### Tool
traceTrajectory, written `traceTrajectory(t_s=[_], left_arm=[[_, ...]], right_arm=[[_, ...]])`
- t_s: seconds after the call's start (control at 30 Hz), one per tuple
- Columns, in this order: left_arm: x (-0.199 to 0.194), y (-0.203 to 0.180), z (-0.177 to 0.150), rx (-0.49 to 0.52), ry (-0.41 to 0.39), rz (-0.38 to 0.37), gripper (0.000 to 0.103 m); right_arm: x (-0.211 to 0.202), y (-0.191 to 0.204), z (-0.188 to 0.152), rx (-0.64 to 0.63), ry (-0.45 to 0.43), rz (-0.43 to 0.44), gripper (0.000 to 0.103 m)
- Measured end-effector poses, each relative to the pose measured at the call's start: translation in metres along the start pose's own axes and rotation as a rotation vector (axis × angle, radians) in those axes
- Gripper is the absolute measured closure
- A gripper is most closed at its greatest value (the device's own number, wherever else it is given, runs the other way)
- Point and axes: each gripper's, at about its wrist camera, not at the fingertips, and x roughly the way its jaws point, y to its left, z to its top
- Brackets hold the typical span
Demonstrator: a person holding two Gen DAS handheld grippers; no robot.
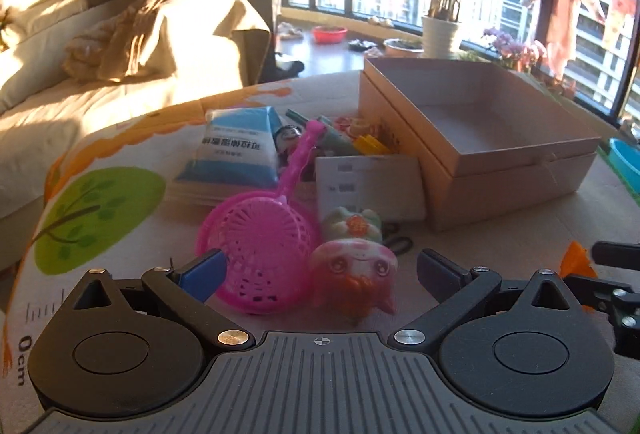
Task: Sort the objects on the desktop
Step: 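Grasp the orange cup with the right tool and lift it, then carry the orange cup into the pink box and release it with the right tool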
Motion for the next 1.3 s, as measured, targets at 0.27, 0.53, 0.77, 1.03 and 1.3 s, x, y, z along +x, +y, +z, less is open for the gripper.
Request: traceTrajectory(t_s=[0.27, 0.53, 0.77, 1.03, 1.3], left_arm=[[-0.008, -0.008, -0.008, 0.046, -0.025, 0.002, 0.023], [0.0, -0.017, -0.019, 0.058, 0.0, -0.005, 0.033], [-0.001, -0.01, -0.018, 0.045, -0.006, -0.012, 0.046], [-0.044, -0.009, -0.051, 0.121, 0.061, -0.163, 0.045], [-0.054, -0.014, -0.064, 0.153, 0.081, -0.161, 0.029]], right_arm=[[-0.001, -0.001, -0.009, -0.001, -0.03, -0.012, 0.033], [0.004, 0.007, -0.014, -0.022, -0.072, -0.053, 0.031], [0.002, 0.001, -0.016, 0.0, -0.062, -0.047, 0.027], [-0.002, 0.002, -0.019, -0.005, -0.046, -0.009, 0.025], [0.008, -0.001, -0.015, 0.017, -0.029, 0.005, 0.023]])
